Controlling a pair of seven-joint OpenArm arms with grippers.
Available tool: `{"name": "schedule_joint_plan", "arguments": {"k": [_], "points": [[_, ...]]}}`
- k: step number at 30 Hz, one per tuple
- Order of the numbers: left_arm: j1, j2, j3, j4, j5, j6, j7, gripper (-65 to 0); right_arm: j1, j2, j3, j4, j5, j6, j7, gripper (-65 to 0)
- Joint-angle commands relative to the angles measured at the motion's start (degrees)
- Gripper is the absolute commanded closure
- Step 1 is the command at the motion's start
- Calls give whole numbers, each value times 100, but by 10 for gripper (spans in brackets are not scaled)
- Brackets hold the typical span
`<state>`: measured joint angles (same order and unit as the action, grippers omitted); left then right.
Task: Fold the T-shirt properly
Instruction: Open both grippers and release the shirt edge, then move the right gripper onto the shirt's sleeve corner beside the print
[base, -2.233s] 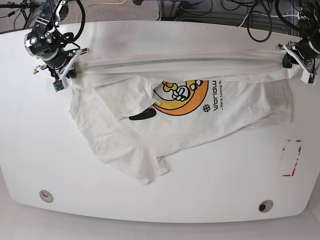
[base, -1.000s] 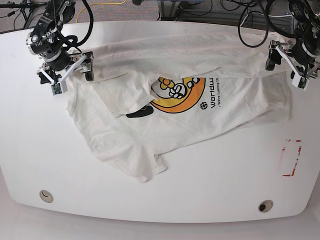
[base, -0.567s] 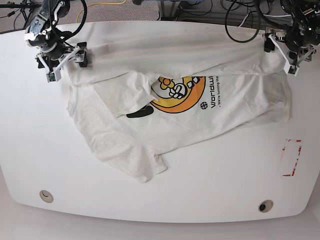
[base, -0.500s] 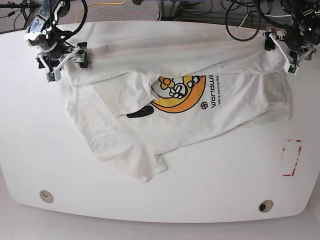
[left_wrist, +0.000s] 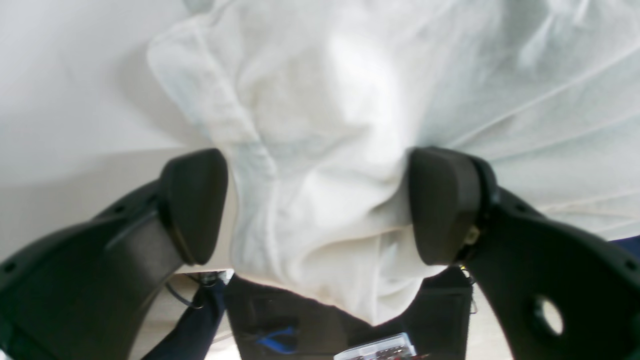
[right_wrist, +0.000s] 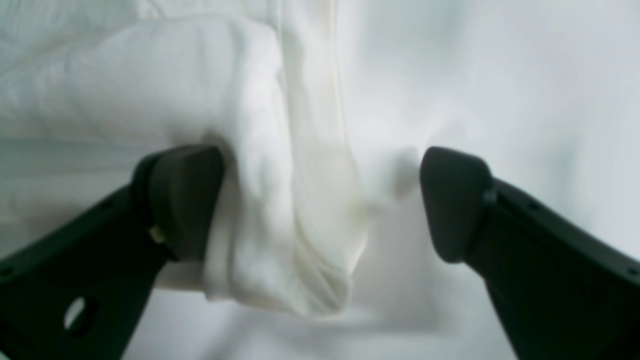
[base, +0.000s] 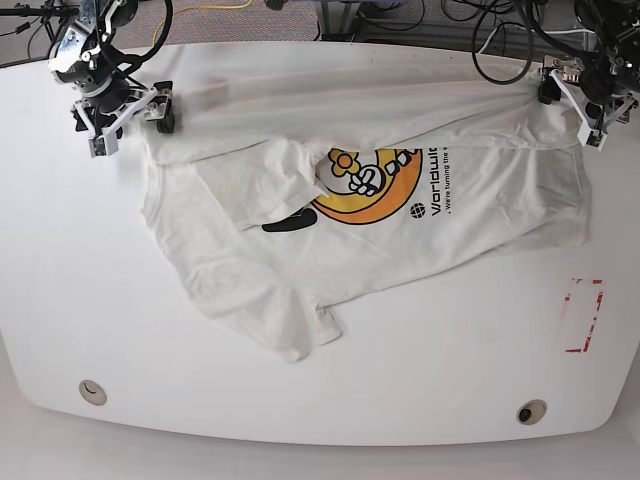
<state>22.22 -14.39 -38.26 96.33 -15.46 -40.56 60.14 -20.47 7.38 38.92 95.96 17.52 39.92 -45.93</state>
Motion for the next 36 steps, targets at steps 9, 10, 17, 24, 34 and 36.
{"name": "schedule_joint_plan", "arguments": {"k": [9, 10, 17, 24, 34, 36], "points": [[24, -191, 305, 76, 399, 56, 241, -524, -727, -4, -10, 747, -68, 8, -273, -583], [24, -191, 349, 147, 399, 56, 241, -524, -771, -4, -10, 852, -68, 8, -281, -583], [24, -156, 701, 841, 399, 56, 373, -524, -797, -4, -10, 1564, -68, 8, -466, -583], [-204, -148, 727, 1386, 390, 56, 566, -524, -419, -12, -248, 1793, -60, 8, -510, -583], [-582, -191, 516, 1501, 417, 56, 830, -524, 179, -30, -1206, 1793, -60, 8, -510, -583], [-582, -191, 463, 1501, 425, 56, 830, -524, 319, -118, -1391, 1775, -86, 8, -510, -583]]}}
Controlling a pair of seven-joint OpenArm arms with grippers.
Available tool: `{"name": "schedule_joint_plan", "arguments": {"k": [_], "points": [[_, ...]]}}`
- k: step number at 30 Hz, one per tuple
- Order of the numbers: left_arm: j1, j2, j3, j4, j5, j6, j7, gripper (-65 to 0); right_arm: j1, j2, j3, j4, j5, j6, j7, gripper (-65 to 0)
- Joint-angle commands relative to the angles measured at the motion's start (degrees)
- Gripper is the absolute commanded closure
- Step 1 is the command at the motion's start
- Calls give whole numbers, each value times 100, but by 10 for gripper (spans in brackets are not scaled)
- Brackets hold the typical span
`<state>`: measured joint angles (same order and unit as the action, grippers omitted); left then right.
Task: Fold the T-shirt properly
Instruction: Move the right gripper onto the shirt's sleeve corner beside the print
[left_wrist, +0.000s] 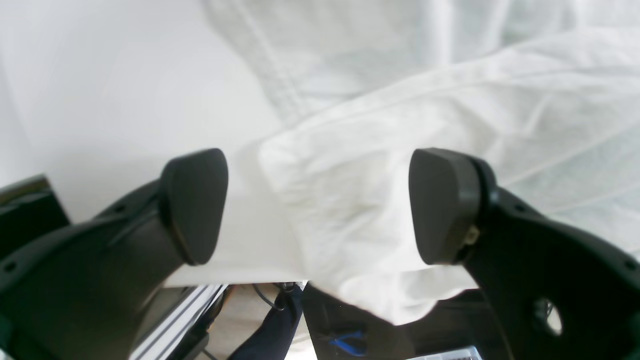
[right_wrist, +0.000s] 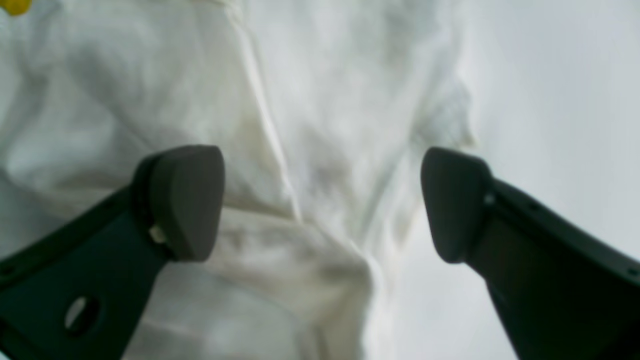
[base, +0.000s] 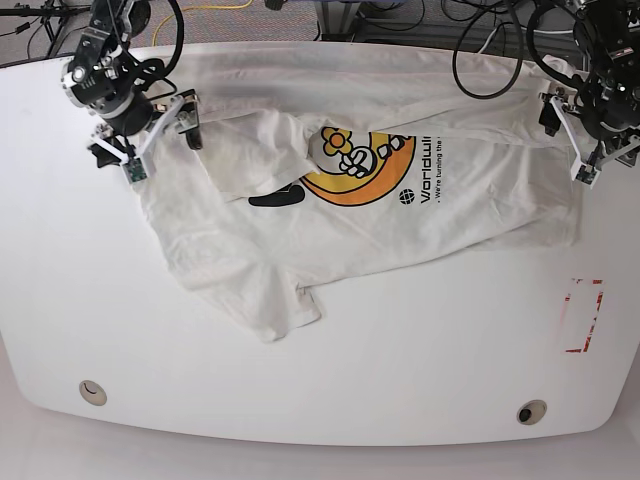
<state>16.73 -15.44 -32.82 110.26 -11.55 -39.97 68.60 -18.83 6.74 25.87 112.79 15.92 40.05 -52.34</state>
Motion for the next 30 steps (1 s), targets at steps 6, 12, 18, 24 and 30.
{"name": "schedule_joint_plan", "arguments": {"k": [6, 12, 18, 24, 30], "points": [[-130, -87, -98, 108, 34, -3, -16, -524, 648, -283, -218, -391, 47, -5, 130, -583], [-139, -87, -98, 108, 34, -3, -16, -524, 1079, -397, -218, -1068, 47, -5, 130, -583], [-139, -87, -107, 108, 34, -3, -16, -524, 1237, -397, -218, -1358, 47, -5, 130, -582], [-148, -87, -107, 100, 34, -3, -16, -524, 1237, -397, -270, -1394, 56, -5, 139, -525], [-148, -87, -107, 100, 34, -3, -25, -524, 1210, -362, -622, -1394, 56, -5, 157, -346]]}}
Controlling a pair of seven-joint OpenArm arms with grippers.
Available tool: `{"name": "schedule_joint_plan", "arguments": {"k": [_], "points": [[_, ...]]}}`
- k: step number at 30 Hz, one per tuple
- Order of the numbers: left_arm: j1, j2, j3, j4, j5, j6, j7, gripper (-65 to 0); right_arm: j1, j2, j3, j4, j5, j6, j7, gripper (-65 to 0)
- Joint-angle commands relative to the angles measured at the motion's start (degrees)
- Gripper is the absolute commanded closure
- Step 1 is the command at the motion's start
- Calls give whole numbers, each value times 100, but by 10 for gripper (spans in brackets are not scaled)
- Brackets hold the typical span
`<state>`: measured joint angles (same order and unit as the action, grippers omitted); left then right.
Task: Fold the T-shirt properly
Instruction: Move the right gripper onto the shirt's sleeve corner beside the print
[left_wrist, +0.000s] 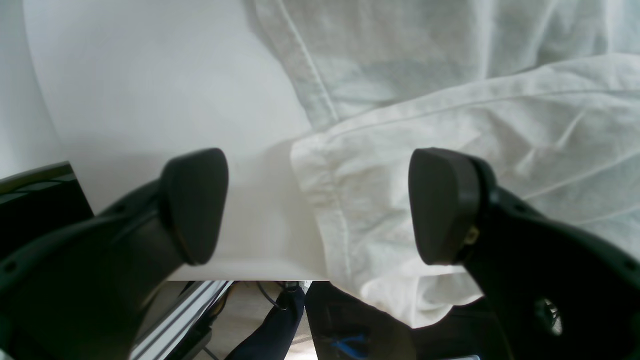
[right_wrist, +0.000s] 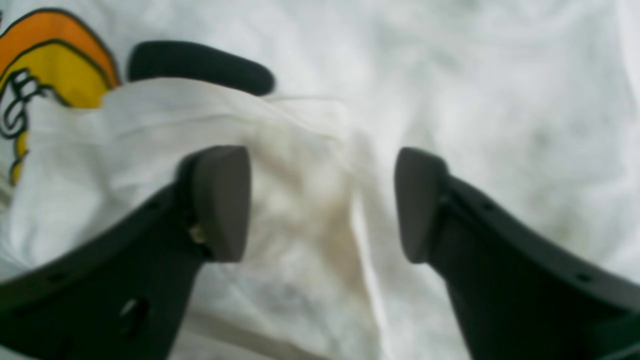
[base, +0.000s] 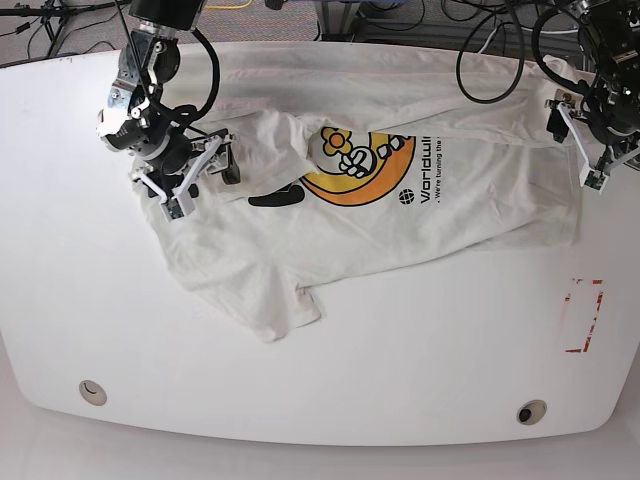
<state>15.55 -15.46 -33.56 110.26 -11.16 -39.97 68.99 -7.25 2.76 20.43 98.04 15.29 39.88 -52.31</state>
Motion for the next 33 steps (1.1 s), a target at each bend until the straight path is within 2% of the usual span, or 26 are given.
{"name": "schedule_joint_plan", "arguments": {"k": [1, 4, 14, 24, 26, 33], "points": [[-39, -76, -24, 100, -5, -3, -64, -524, 52, 27, -130, 82, 119, 12, 155, -327], [-39, -67, -15, 100, -5, -3, -64, -524, 52, 9, -183, 73, 119, 12, 155, -306], [-39, -76, -15, 100, -5, -3, -64, -524, 78, 9, -183, 64, 111, 12, 163, -306], [-39, -76, -24, 100, -5, -3, -64, -524, 158, 176, -166, -200, 111, 12, 172, -309], [-39, -76, -24, 100, -5, -3, -64, -524, 158, 176, -166, -226, 111, 12, 172, -327], [-39, -76, -15, 100, -5, -3, -64, -524, 140, 291, -166, -208, 146, 12, 172, -471]]}}
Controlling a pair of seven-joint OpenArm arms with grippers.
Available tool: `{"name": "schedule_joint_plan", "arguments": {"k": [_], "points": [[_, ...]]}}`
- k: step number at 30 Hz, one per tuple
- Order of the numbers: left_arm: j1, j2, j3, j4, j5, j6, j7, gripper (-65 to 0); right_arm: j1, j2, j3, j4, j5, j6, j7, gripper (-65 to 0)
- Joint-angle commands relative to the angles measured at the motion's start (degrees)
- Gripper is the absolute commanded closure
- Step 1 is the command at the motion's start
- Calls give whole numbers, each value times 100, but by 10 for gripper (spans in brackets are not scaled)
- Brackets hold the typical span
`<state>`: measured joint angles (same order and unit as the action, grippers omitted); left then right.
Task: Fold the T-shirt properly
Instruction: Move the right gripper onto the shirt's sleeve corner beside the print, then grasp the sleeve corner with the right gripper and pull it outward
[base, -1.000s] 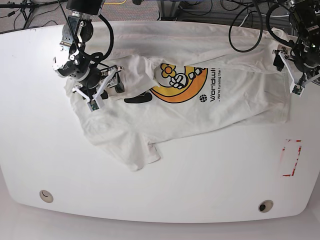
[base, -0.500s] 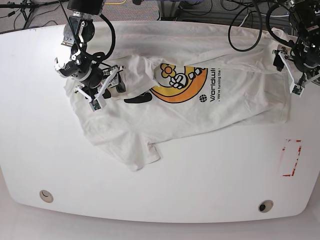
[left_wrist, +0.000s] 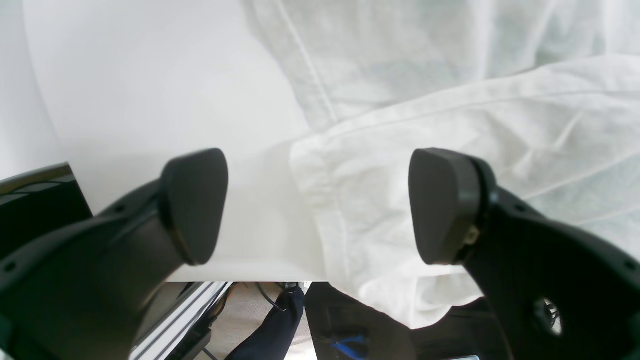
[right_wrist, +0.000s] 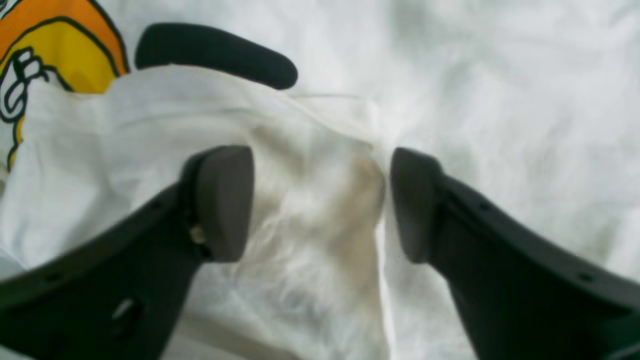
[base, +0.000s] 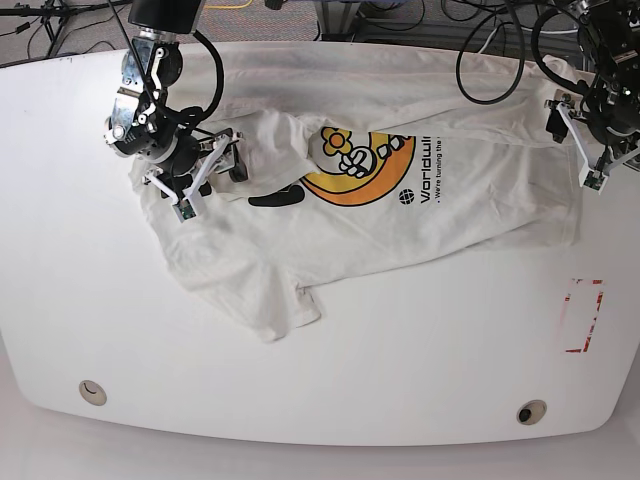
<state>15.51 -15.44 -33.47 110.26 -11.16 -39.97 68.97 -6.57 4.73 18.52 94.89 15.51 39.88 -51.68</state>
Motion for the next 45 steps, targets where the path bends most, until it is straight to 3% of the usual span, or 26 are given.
{"name": "schedule_joint_plan", "arguments": {"k": [1, 16, 25, 30, 33, 45], "points": [[-34, -78, -24, 100, -5, -3, -62, -524, 72, 94, 25, 106, 106, 12, 109, -477], [-34, -78, -24, 91, -5, -3, -62, -524, -33, 85, 25, -69, 98, 12, 416, -415], [-25, -78, -24, 91, -5, -3, -62, -524, -25, 59, 7, -87, 98, 12, 416, -120], [-25, -78, -24, 91, -5, -3, -62, -524, -25, 59, 7, -61, 106, 12, 416, -32], [-25, -78, -24, 91, -5, -3, -62, -524, -25, 59, 7, -52, 106, 12, 416, 0], [-25, -78, -24, 91, -5, -3, -62, -524, 2, 94, -2, 801, 115, 12, 249, 0]]}}
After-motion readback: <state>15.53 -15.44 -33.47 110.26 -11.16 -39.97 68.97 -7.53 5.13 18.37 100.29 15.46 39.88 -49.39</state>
